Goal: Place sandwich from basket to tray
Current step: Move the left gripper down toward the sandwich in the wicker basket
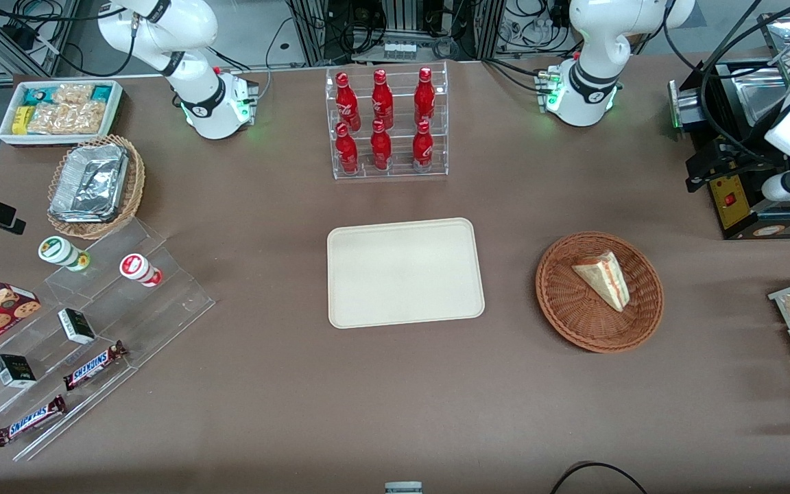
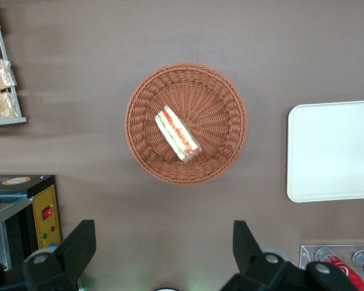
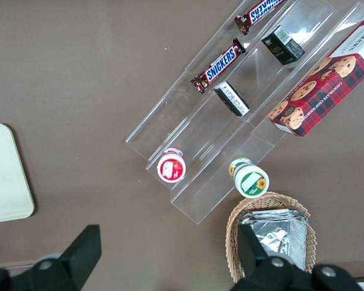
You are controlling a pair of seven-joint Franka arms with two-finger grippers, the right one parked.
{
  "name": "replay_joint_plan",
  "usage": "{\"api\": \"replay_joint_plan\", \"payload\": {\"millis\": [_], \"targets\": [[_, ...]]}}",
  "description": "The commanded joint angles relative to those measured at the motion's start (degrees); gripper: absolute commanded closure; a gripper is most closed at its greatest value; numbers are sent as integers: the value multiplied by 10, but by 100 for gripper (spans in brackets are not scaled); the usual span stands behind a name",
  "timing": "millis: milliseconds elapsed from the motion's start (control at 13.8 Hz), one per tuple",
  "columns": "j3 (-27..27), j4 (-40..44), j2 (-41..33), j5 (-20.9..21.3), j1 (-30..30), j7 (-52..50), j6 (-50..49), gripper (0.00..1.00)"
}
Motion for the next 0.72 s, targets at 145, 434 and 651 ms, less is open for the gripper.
{"api": "replay_joint_plan", "payload": {"millis": [145, 434, 651], "targets": [[1, 6, 17, 12, 2, 4, -10, 0], [-1, -155, 4, 13, 2, -8, 138, 0], [-4, -286, 1, 12, -1, -114, 295, 0]]}}
